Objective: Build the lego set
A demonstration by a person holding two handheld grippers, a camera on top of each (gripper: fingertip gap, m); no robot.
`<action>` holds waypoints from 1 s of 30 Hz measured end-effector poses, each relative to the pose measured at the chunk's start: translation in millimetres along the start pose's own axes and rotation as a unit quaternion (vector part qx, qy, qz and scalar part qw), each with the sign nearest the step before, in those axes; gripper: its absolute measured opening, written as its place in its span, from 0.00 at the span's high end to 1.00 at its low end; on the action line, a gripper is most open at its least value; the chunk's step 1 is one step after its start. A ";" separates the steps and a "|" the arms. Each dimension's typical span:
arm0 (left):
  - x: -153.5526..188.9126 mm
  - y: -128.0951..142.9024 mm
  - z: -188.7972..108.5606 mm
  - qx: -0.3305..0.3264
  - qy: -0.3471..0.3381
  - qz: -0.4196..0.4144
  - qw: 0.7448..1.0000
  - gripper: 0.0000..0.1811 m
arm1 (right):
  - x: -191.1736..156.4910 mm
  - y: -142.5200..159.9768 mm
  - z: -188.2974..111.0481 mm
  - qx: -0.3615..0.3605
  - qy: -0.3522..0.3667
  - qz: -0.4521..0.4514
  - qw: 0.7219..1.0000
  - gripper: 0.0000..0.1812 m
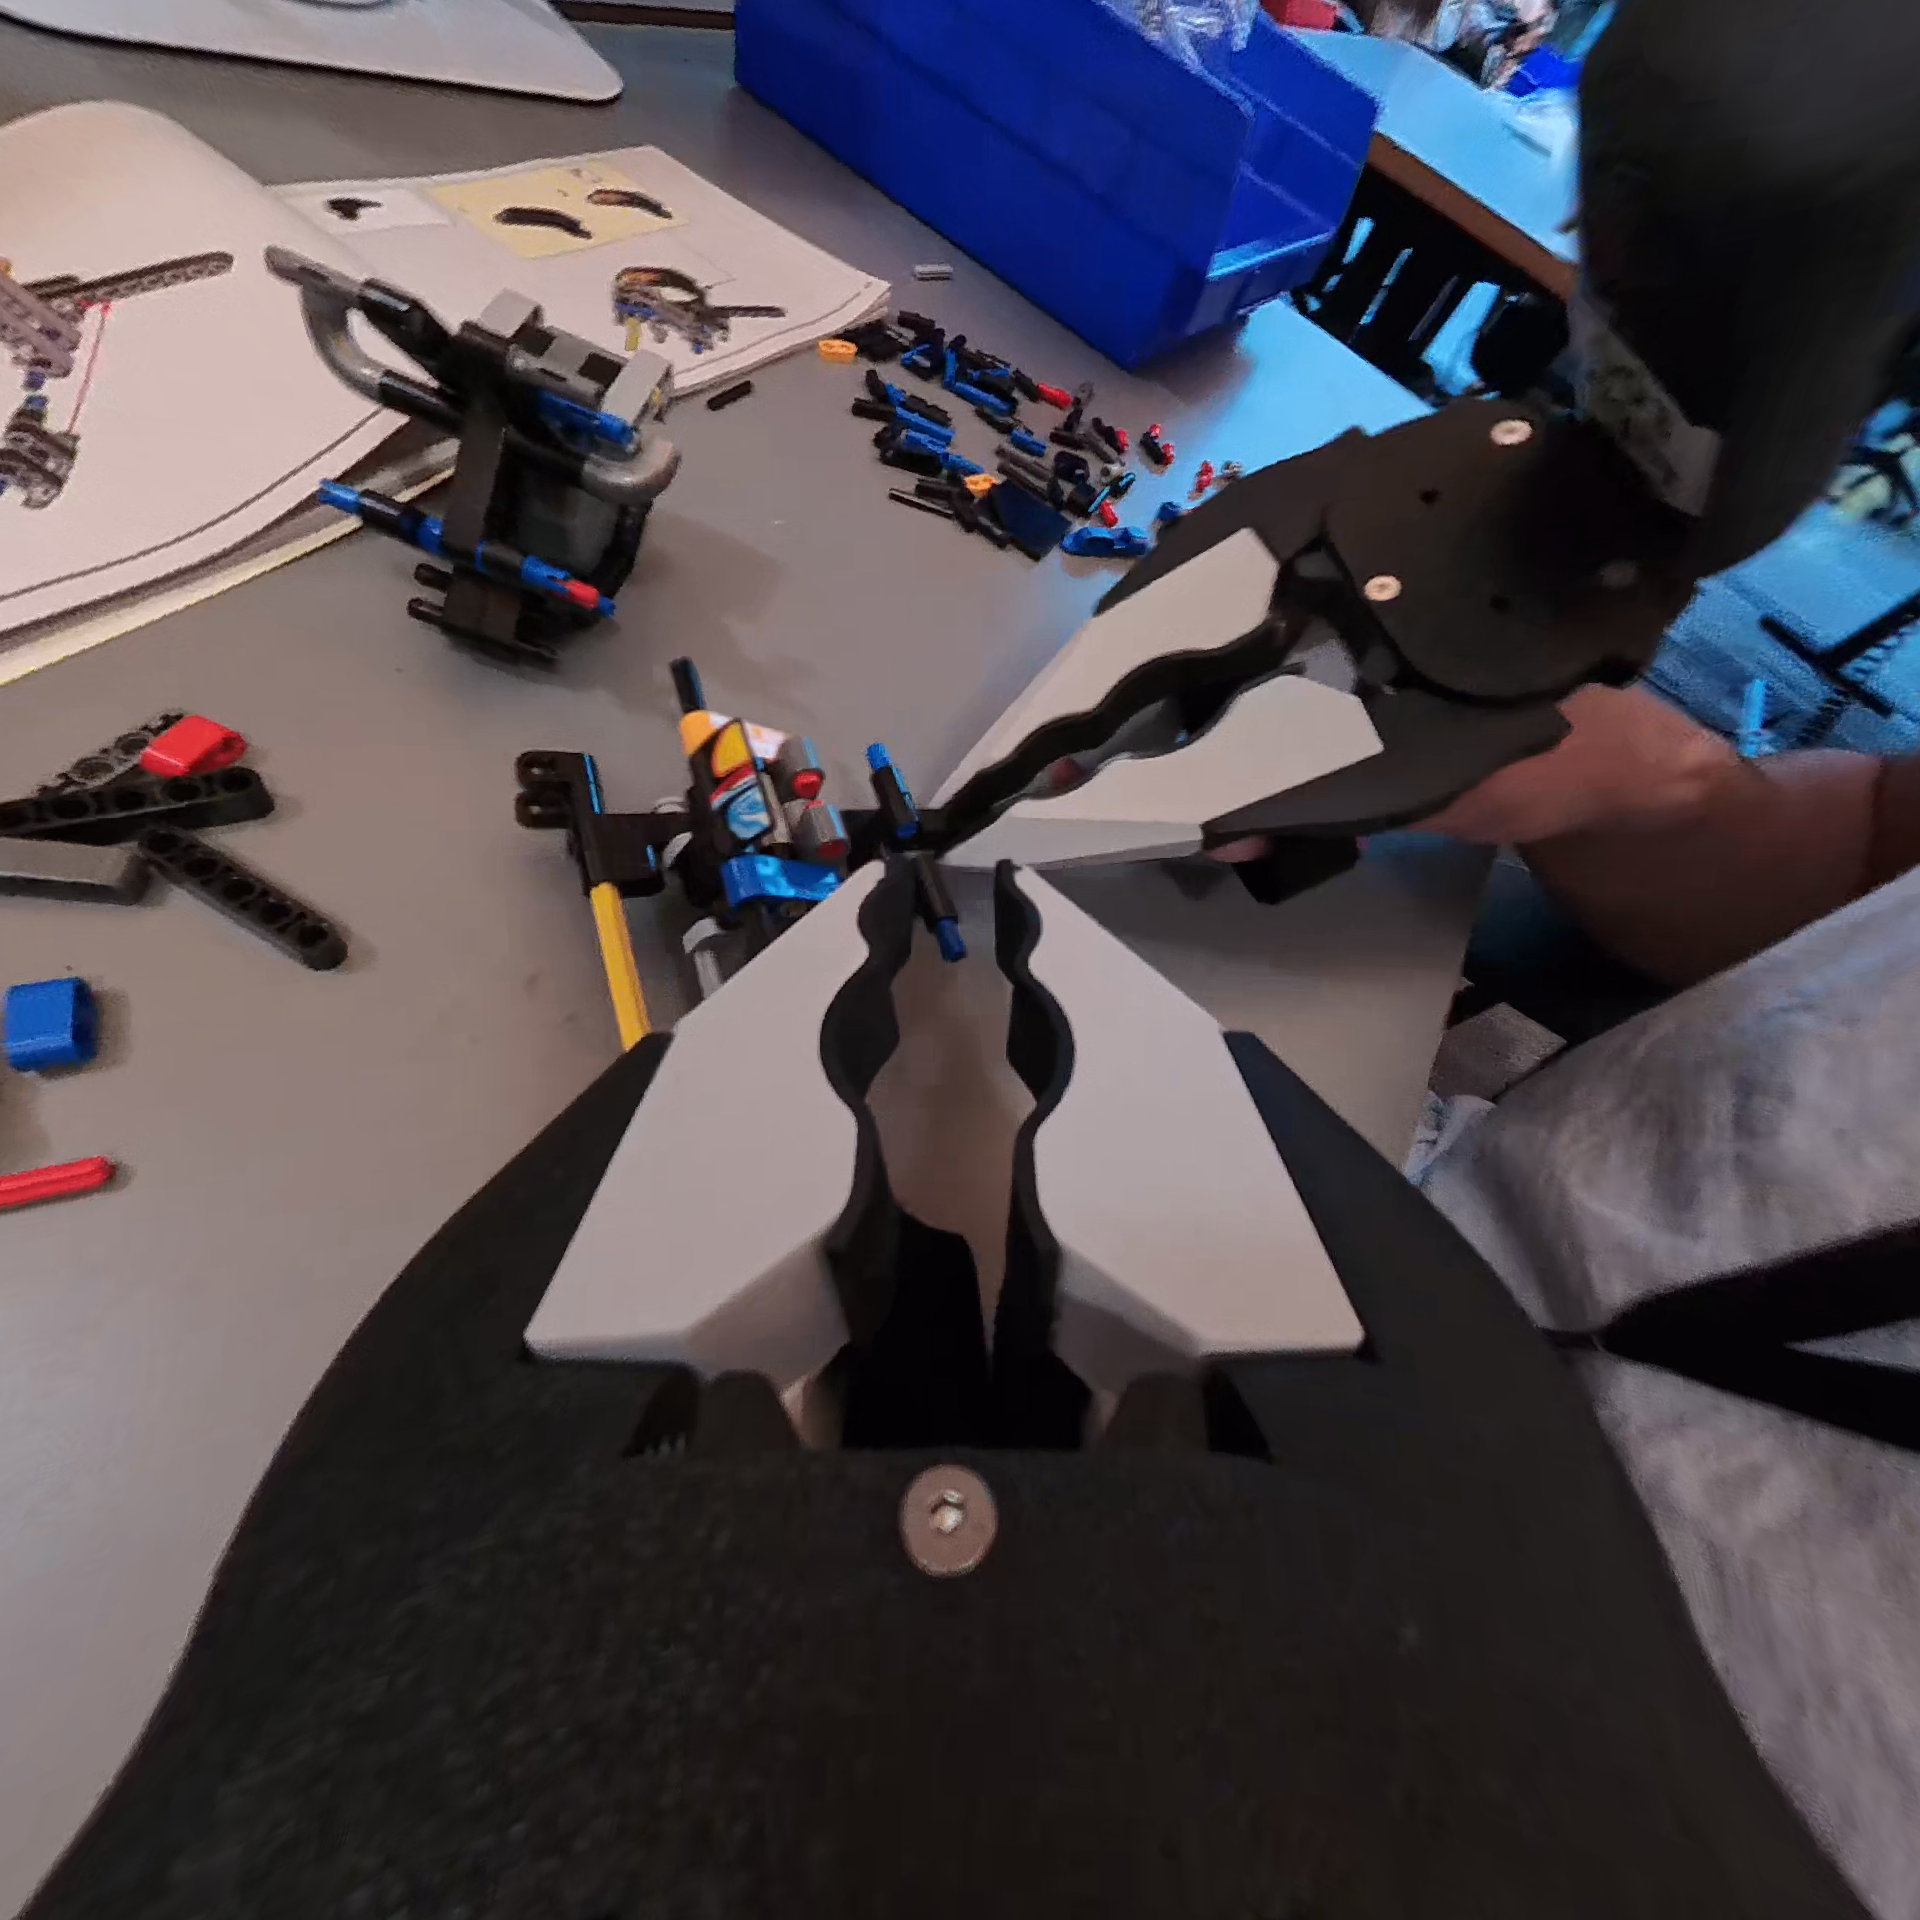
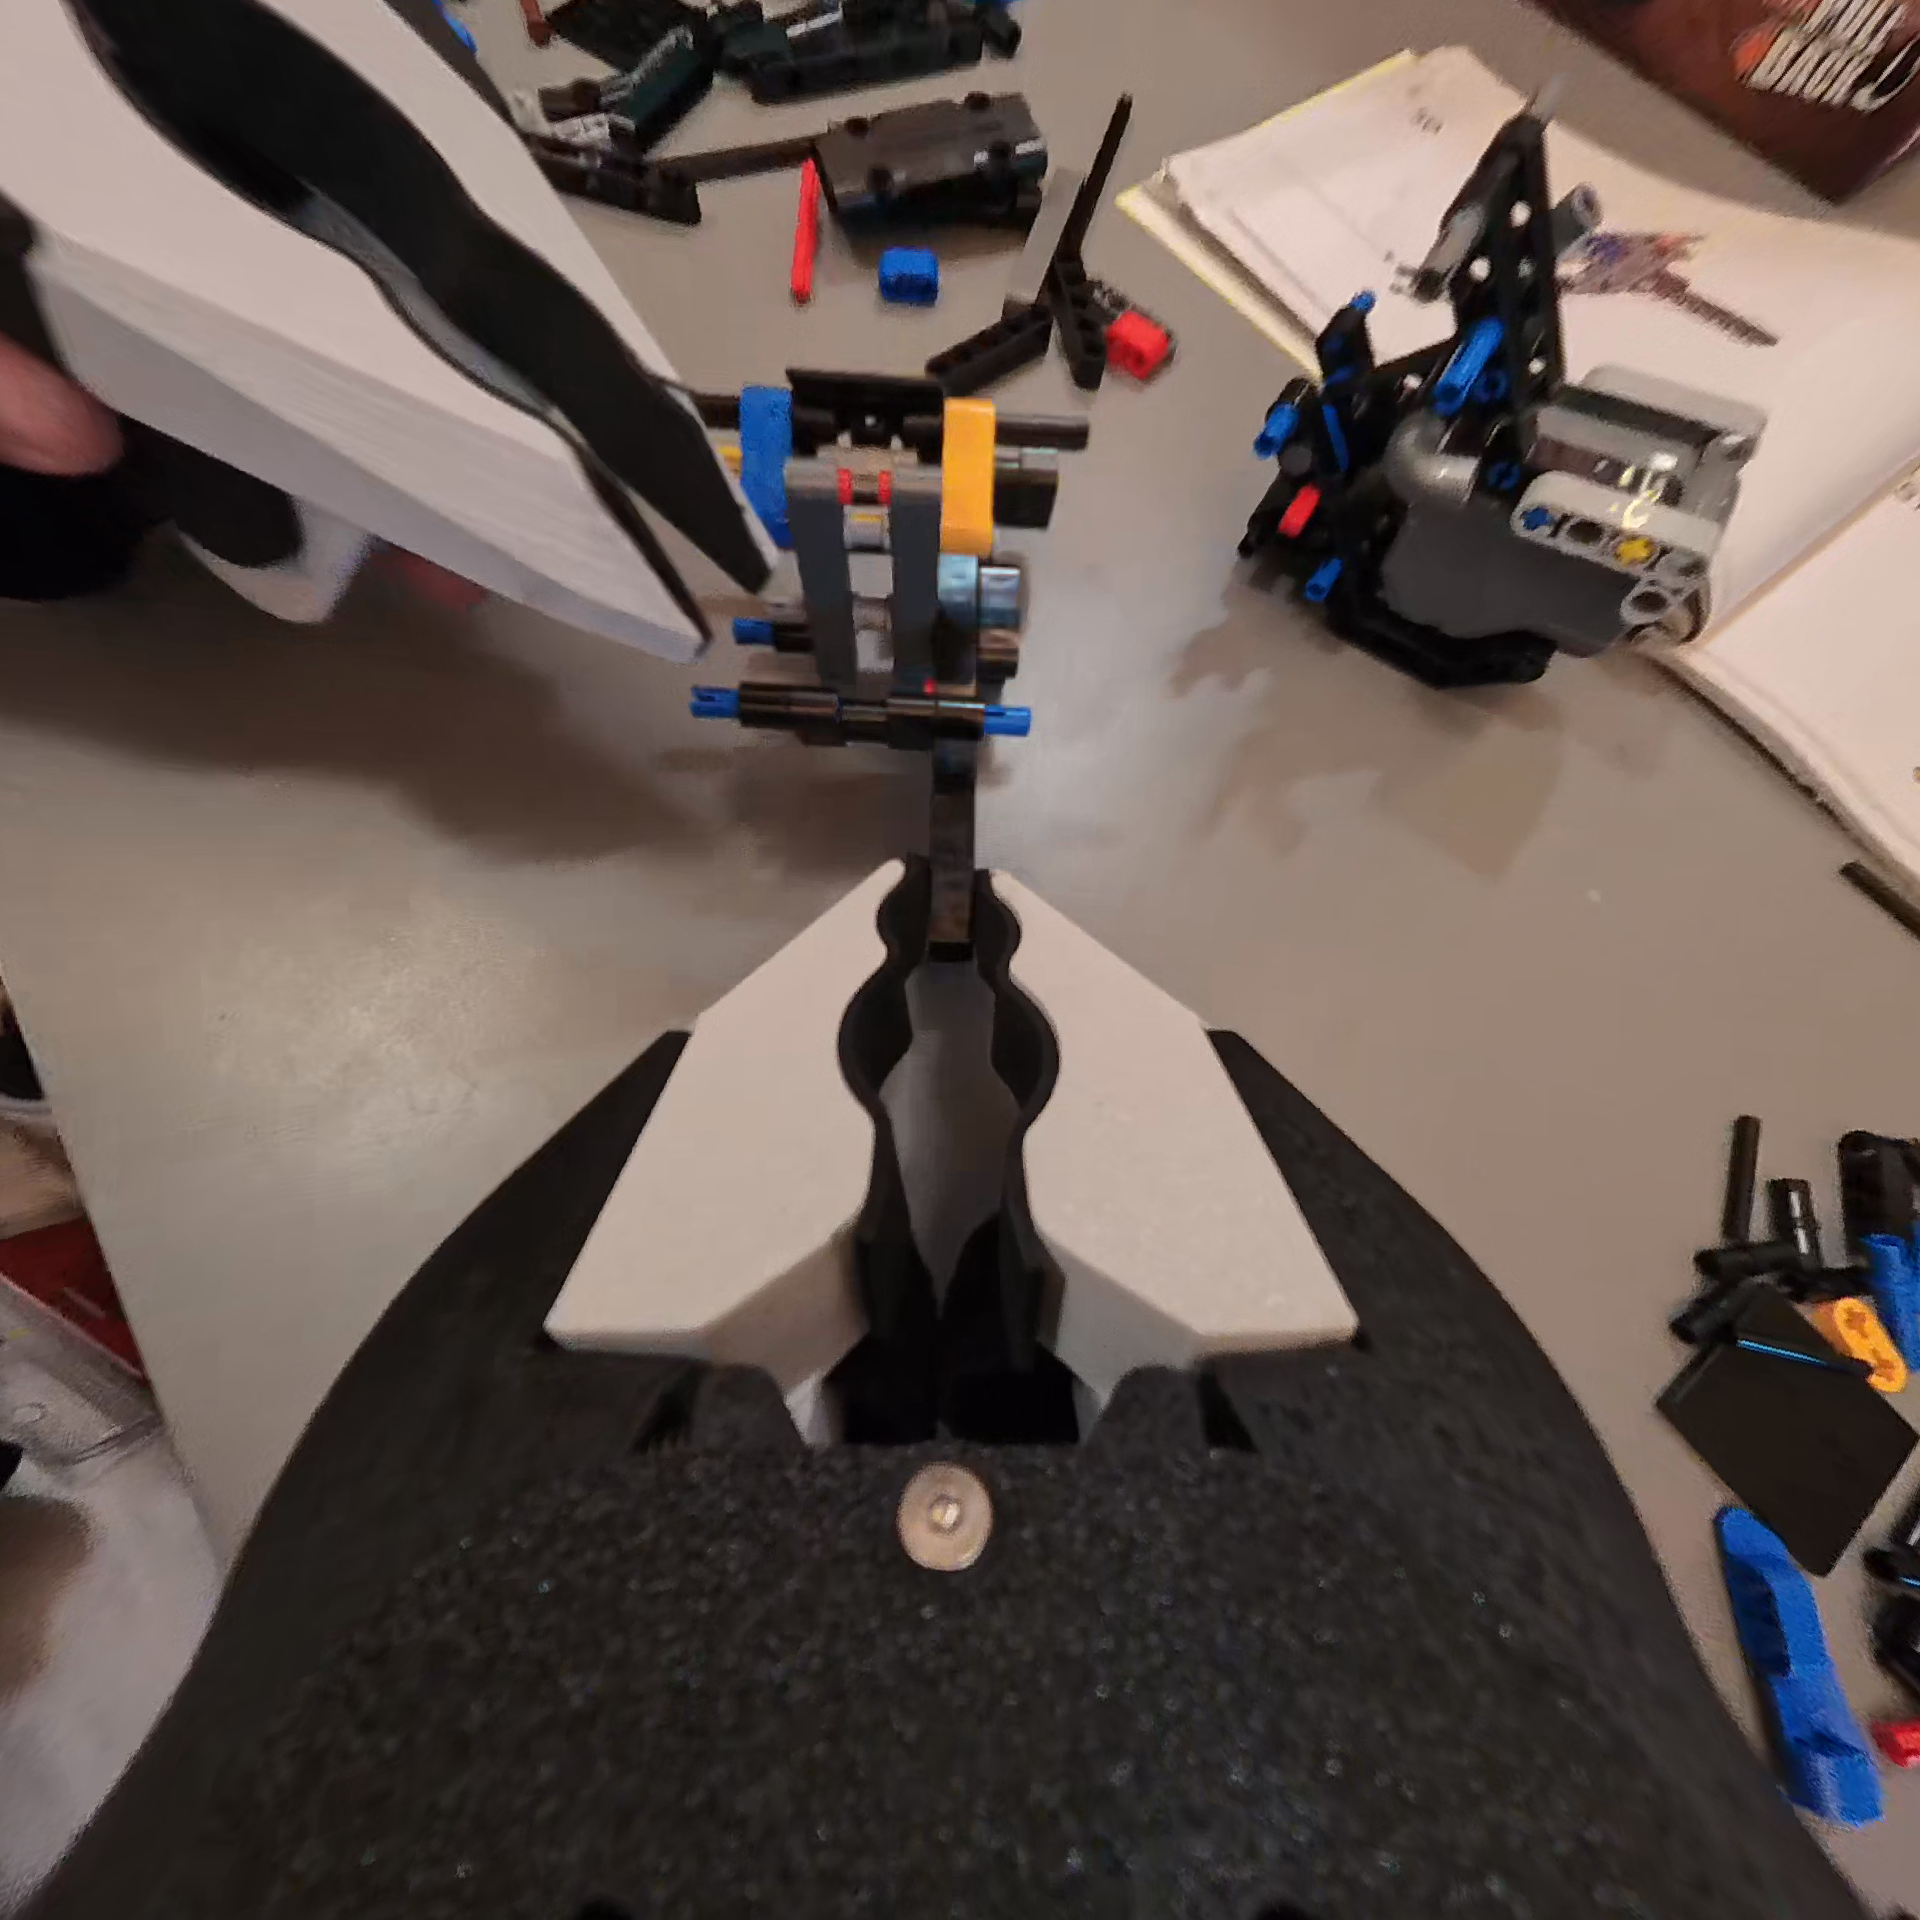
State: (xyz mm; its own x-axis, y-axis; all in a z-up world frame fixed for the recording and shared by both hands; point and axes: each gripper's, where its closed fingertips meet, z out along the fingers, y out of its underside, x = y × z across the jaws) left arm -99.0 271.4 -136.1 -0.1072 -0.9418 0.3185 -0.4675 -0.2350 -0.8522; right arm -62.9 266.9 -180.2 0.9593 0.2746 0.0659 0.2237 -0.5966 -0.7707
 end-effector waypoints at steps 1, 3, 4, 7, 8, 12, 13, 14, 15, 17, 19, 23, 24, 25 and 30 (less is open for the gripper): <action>3.4 -2.0 -1.9 0.005 0.012 0.003 1.000 0.93 | -0.2 0.3 0.1 -0.001 -0.003 0.003 1.000 0.96; 8.5 -5.5 -5.9 0.014 0.038 0.012 0.999 0.93 | -4.0 3.1 1.5 -0.011 -0.023 0.013 1.000 0.96; 9.9 -7.9 -8.5 0.019 0.051 0.019 0.998 0.93 | -5.2 5.0 2.6 -0.019 -0.029 0.016 0.999 0.96; 6.3 -22.9 -21.8 0.048 0.075 0.060 0.994 0.93 | -8.6 4.2 0.0 -0.021 -0.054 0.029 0.998 0.90; 1.8 -30.9 -27.6 0.061 0.075 0.076 0.992 0.93 | -9.8 0.9 -4.3 -0.014 -0.067 0.037 0.997 0.88; -28.6 -67.4 -43.4 0.105 0.054 0.123 0.985 0.90 | 14.7 -24.2 -39.6 0.040 -0.110 0.056 0.992 0.85; -38.0 -77.7 -44.4 0.118 0.047 0.131 0.983 0.90 | 40.6 -29.2 -47.6 0.048 -0.087 0.051 0.994 0.83; -49.0 -87.3 -43.3 0.127 0.038 0.133 0.982 0.89 | 73.8 -34.1 -55.0 0.058 -0.050 0.043 0.996 0.83; -60.7 -94.9 -39.9 0.129 0.029 0.129 0.983 0.87 | 109.1 -37.7 -61.0 0.066 -0.011 0.036 0.997 0.84; -84.5 -103.0 -28.3 0.119 0.013 0.113 0.986 0.85 | 171.2 -34.3 -65.2 0.055 0.042 0.030 0.997 0.83; -100.8 -106.2 -16.3 0.115 0.011 0.091 0.989 0.86 | 215.8 -23.4 -61.6 0.045 0.072 0.048 0.995 0.82; -123.6 -98.4 -8.8 0.123 -0.016 0.072 0.990 0.86 | 235.4 -4.2 -53.9 0.060 0.072 0.078 0.993 0.82; -126.7 -94.0 -10.4 0.118 -0.023 0.079 0.990 0.86 | 234.8 -0.1 -51.0 0.062 0.075 0.073 0.993 0.82; -130.0 -90.4 -12.8 0.117 -0.033 0.089 0.989 0.86 | 234.9 5.5 -48.2 0.057 0.081 0.072 0.992 0.82; -133.6 -91.6 -24.7 0.126 -0.052 0.105 0.985 0.88 | 238.0 15.9 -50.6 0.058 0.086 0.092 0.990 0.82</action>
State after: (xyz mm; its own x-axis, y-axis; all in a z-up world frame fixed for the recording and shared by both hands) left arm -63.5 424.7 -90.3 -0.0817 -0.9926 0.0904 -0.2109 -0.0714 -0.9749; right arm 177.7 284.6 -144.7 0.9994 0.0308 0.0178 0.0315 -0.5315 -0.8465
